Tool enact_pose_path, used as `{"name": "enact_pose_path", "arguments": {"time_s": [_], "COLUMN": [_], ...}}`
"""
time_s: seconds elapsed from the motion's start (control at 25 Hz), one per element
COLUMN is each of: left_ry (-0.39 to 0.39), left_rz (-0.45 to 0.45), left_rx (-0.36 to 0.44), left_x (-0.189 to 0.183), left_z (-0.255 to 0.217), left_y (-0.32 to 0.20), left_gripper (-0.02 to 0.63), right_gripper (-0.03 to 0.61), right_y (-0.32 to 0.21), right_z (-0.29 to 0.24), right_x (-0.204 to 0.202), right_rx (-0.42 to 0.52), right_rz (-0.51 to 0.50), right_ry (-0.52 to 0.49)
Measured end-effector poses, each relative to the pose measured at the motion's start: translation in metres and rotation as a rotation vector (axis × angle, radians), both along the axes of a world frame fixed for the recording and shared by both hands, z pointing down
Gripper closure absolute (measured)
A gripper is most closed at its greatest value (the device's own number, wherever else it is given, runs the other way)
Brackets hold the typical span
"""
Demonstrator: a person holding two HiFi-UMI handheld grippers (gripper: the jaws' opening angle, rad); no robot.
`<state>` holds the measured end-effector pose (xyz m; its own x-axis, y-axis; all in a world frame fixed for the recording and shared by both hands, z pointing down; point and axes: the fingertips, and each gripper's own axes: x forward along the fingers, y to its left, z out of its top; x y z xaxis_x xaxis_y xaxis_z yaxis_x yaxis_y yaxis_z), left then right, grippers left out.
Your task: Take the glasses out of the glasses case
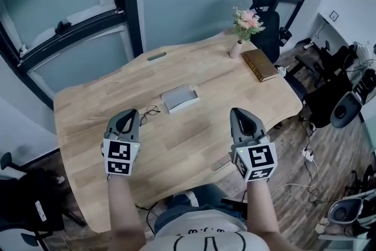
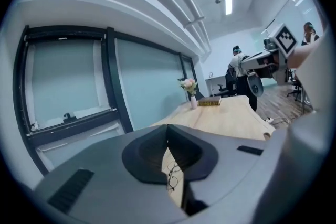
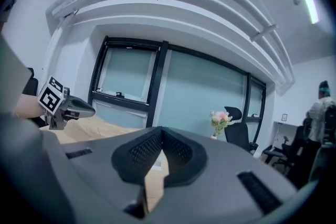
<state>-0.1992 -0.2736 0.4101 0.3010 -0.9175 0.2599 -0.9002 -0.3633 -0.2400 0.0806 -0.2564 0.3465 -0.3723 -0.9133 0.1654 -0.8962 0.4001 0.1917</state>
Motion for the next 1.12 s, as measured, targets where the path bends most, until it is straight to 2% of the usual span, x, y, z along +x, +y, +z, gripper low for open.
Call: {"name": "enact_pose_path", "arguments": {"time_s": [0.2,0.52,0.96,1.12], "left_ry": [0.084,0.140,0.125,0.119], "left_rz": [-0.064,-0.113,-0.136,-0.136], "left_rx": [0.127,0.235,0.372,0.397], "left_x": [-0.007,-0.005,0.016,0.026], "left_z": [-0.047,-0.092,-0.163,-0.175], "left_y": [0.012,0.027,0.062,0.076], "left_gripper": [0.598,0.598,0.598,0.598], "right_gripper": [0.568,0.568,0.568,0.568], "right_y": [0.008,0.010,0.033,0.050], "right_z": [-0.037,-0.080,-0.128,-0.129], "right_x": [-0.008,-0.012,-0.004,0.001], "right_rx": [0.092,0.194,0.292,0.264], "right_rz": [-0.019,-0.070,-0.109,-0.103], "right_ry": [-0.002,-0.020,-0.016,-0.028]}}
